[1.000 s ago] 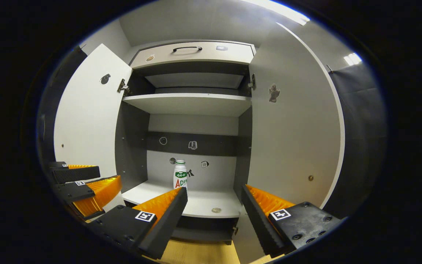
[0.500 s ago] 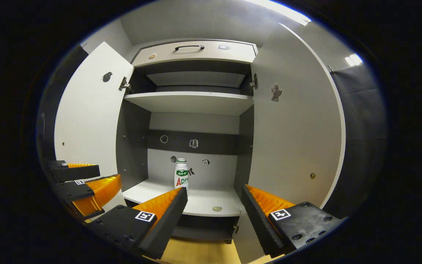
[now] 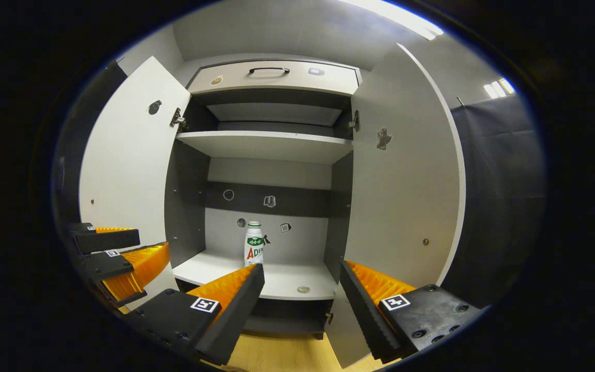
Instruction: Grasp the bottle in the cabinet with the left hand and place it on the coaster, then close the right door with the right hand and the left door with the left hand.
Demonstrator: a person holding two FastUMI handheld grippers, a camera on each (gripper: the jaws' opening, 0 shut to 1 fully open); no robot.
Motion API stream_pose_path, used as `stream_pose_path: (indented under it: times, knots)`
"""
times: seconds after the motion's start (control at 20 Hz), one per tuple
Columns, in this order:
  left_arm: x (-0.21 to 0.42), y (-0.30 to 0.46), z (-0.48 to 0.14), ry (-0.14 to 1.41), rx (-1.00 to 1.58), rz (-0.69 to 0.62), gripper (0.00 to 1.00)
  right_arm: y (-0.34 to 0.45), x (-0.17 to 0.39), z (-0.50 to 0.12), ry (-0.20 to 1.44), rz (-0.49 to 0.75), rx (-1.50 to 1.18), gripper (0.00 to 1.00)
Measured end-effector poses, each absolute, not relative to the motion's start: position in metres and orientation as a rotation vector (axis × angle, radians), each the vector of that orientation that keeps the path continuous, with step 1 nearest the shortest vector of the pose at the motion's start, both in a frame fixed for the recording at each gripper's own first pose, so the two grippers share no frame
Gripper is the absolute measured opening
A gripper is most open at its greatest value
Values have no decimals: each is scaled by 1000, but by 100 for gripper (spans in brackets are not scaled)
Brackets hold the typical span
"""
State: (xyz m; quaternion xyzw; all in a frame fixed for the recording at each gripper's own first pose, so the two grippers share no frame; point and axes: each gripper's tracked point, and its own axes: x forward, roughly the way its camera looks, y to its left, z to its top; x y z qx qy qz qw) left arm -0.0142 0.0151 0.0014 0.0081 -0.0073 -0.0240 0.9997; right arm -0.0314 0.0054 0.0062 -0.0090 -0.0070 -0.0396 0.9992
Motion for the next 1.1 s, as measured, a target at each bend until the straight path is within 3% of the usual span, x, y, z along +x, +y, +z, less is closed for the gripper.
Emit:
stream_pose_path:
  times: [0.35,0.65,1.1]
  knots:
    - [16,17,0,-31,36,-64,85,5,-25,0,-26,-92,-59,98]
    - [90,7,-4,-48,22,-63,85,10,27,-9,-29,-10,-74,97]
    - [199,-19,-33,-44,40,-103,85,-9,82,-30,-7,-1,-79,98]
